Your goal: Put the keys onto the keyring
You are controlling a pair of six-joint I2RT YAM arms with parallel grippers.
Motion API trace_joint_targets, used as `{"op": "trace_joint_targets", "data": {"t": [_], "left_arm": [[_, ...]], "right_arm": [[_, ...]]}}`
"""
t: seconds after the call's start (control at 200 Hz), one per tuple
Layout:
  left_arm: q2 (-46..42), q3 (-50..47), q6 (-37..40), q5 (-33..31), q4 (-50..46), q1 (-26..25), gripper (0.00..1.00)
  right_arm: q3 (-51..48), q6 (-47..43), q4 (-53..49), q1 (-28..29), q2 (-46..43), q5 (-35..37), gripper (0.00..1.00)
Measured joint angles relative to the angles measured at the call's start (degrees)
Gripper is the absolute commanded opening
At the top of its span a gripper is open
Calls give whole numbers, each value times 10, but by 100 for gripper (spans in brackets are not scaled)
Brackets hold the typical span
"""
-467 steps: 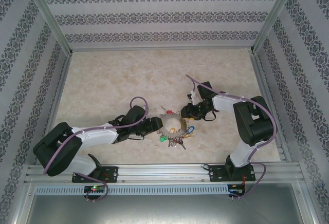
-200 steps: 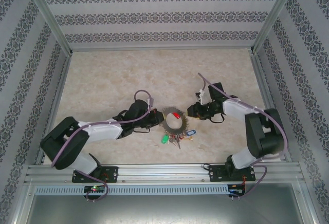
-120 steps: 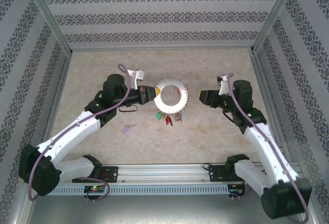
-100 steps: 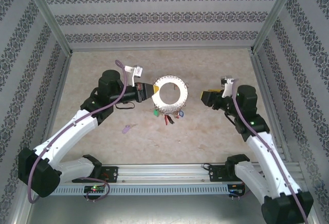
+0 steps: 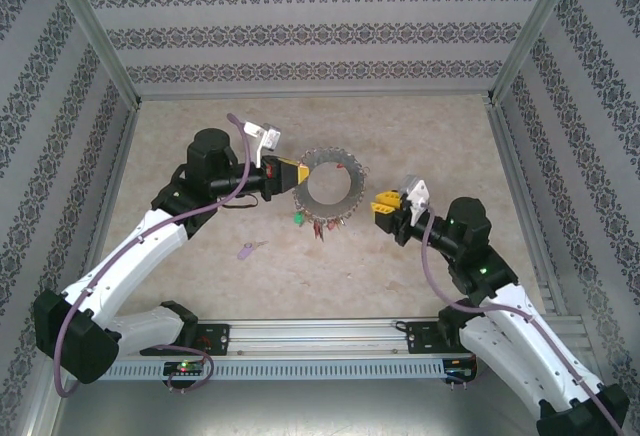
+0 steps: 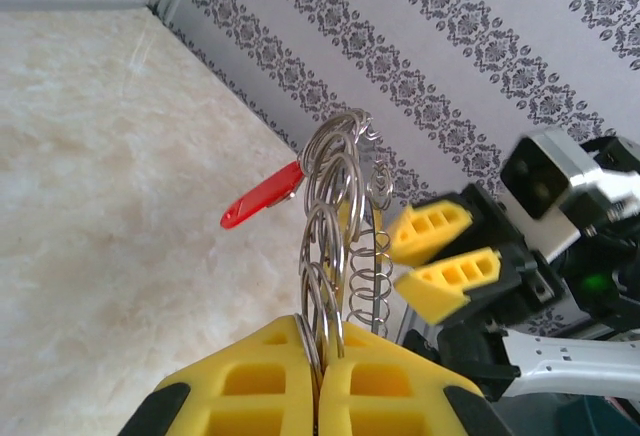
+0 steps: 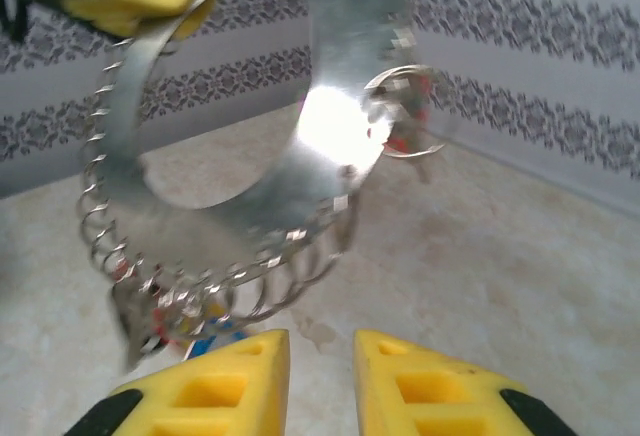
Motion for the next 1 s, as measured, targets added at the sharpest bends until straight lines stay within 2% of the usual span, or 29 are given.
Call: {"op": "trace_joint_targets", "data": {"t": [0.195, 0.39, 0.585, 0.999], "left_arm": [[0, 5, 4, -22, 21, 1, 0], [2, 5, 3, -37, 64, 1, 0], [13, 5, 9, -37, 75, 1, 0], [14, 26, 71, -34, 64, 1, 0]], "right_arm": [[-17, -83, 34, 42, -3, 29, 24], [-20, -129, 59, 73, 15, 38, 23], [-25, -154, 67, 91, 24, 55, 24], [-31, -176, 86, 110, 40, 64, 22]]}}
